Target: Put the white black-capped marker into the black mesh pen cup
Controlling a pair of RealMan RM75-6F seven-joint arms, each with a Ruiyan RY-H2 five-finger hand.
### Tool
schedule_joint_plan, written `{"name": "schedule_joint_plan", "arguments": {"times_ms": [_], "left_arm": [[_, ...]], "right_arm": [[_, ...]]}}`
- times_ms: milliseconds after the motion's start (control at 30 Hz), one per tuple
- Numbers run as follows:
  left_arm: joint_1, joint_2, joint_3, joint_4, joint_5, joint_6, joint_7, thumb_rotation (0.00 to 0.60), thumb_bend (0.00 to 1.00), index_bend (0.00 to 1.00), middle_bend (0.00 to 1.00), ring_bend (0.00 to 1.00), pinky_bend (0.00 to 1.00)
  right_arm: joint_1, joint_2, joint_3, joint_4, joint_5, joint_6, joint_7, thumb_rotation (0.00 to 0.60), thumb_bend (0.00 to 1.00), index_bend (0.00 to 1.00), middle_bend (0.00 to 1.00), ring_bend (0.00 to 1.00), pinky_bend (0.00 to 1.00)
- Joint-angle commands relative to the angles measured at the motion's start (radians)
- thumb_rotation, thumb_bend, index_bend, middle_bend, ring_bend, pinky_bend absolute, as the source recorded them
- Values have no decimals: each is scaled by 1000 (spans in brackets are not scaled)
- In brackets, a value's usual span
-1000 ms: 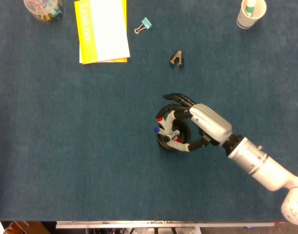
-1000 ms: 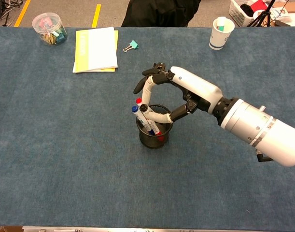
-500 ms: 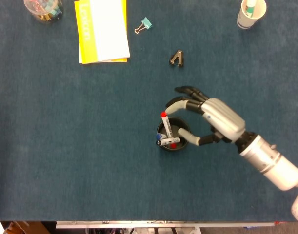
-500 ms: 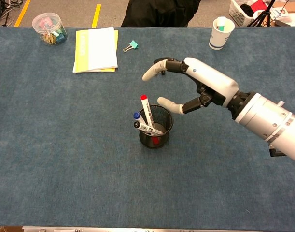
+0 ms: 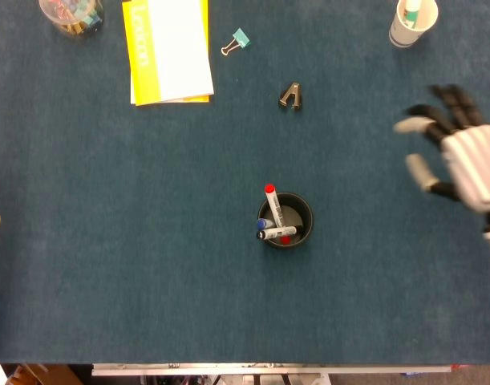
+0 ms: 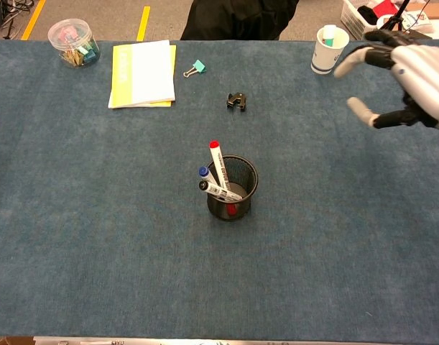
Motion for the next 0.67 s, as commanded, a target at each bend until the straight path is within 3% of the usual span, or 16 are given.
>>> {"name": "schedule_joint_plan", "arguments": {"times_ms": [33,400,667], "left_arm": [[-5,-4,2,1,6,-6,-1,600,150,181,176,174,149],[-26,-15,15,-16,48,-12,11,600,150,182,176,174,149],[-32,-20,16,-17,44,-17,17,600,149,182,176,174,149]], "right_arm": [[-69,33,-10,28,32,68,5,600,385,366,293,64,8],[-192,47,-33,80,3,189,82,600,385,366,299,64,8],[-213,48,-22,80,-14,195,93,600,386,369,301,64,8]]}}
